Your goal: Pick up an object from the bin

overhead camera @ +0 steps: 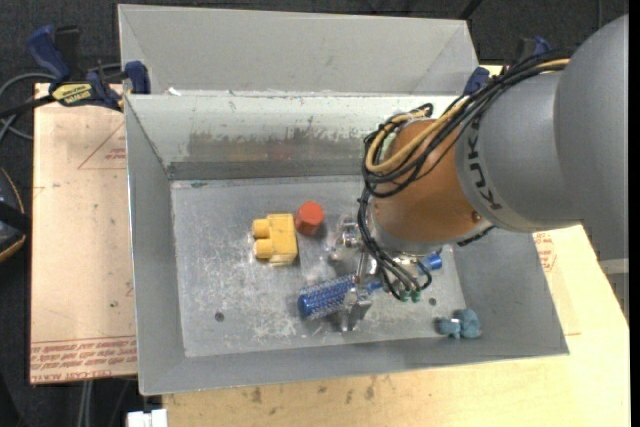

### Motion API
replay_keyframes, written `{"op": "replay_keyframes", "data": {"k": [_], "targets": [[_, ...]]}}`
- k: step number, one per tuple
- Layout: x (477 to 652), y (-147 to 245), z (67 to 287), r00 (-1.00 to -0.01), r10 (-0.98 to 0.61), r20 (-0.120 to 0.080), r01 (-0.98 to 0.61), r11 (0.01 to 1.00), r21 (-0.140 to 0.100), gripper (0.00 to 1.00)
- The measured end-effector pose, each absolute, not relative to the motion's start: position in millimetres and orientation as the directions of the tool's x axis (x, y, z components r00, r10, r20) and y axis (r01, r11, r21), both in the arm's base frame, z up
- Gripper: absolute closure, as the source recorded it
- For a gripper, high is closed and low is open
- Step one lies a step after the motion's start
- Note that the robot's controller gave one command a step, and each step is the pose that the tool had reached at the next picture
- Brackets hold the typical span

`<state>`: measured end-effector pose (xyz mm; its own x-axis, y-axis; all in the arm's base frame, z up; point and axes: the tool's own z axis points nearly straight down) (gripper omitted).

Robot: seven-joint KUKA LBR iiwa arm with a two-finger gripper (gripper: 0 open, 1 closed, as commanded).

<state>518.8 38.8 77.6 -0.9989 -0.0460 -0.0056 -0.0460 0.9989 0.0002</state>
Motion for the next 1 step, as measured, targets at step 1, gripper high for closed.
{"op": "replay_keyframes", "data": {"k": [1], "targets": [[521.3, 39.8, 80.1, -0.999, -0.047, -0.014, -0.047, 0.999, 0.002, 1.00]]}}
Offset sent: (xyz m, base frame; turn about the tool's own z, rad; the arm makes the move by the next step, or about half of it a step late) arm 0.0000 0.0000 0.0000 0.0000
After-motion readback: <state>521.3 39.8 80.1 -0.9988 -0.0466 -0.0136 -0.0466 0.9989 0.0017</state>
